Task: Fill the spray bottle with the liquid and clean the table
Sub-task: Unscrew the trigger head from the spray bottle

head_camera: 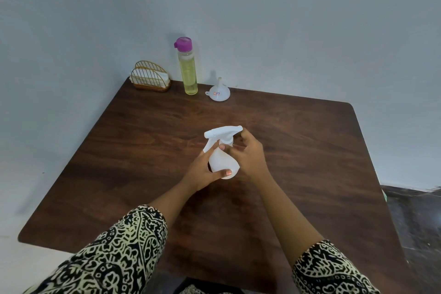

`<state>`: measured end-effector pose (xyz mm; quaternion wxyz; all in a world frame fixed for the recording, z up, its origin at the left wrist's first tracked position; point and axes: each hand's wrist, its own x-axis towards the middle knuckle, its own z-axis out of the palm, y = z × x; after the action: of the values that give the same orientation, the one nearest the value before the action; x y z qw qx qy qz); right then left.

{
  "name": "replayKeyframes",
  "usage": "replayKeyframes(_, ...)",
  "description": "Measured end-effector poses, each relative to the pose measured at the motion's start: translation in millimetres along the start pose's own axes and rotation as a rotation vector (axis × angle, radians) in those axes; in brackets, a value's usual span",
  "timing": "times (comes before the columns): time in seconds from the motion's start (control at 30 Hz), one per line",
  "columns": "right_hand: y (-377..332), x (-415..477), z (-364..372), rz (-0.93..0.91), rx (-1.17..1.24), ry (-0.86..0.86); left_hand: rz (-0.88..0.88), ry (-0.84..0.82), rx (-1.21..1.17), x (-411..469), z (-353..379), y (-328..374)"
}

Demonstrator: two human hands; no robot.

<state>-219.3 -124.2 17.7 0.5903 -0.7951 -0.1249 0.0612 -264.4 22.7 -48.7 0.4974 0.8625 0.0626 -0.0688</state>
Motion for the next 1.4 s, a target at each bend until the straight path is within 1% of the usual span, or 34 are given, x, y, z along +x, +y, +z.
replayKeyframes(0.13, -4.8, 0.6, -7.7, -0.014, 0.048, -0.056, -0.029, 0.003, -0.029, 1.3, 1.2, -1.2)
replayKeyframes(0.33, -18.5, 0.1, -16.5, -0.060, 0.082, -0.049, 0.016, 0.013, -0.033, 0.1, -0.1, 0.5)
replayKeyframes(0.43, -25.1, -0.7, -21.0, -0.084, 0.058, -0.059, 0.026, 0.007, -0.035, -0.5, -0.8, -0.2)
replayKeyframes(0.57, -33.1, -2.0, -25.9, -0.110, 0.039, -0.035, 0.018, 0.011, -0.017, 0.9, -0.7, -1.8)
replayKeyframes(0.7, -44.8, -2.8, -27.4, -0.150, 0.052, 0.025, -0.004, 0.007, 0.006, 3.7, -0.7, -2.3)
replayKeyframes(0.8, -59.7, 0.4, -30.1, -0.169, 0.040, 0.048, 0.018, 0.011, -0.003, 2.8, -1.9, -0.4)
replayKeyframes(0.93, -81.0, 4.7, -35.5, -0.198, 0.042, 0.061, 0.034, 0.013, -0.012, 2.2, -3.9, -0.1)
replayKeyframes(1.07, -102.0, 14.7, -43.9, -0.191, 0.076, 0.033, 0.023, 0.001, -0.005, 3.1, -6.0, 2.9)
replayKeyframes(1.2, -118.5, 25.4, -52.3, -0.199, 0.045, 0.025, 0.011, -0.021, 0.005, 4.2, -8.6, 5.4)
replayKeyframes(1.4, -131.8, 37.7, -58.8, -0.260, -0.032, 0.055, -0.023, -0.042, 0.041, 9.2, -12.2, 7.2)
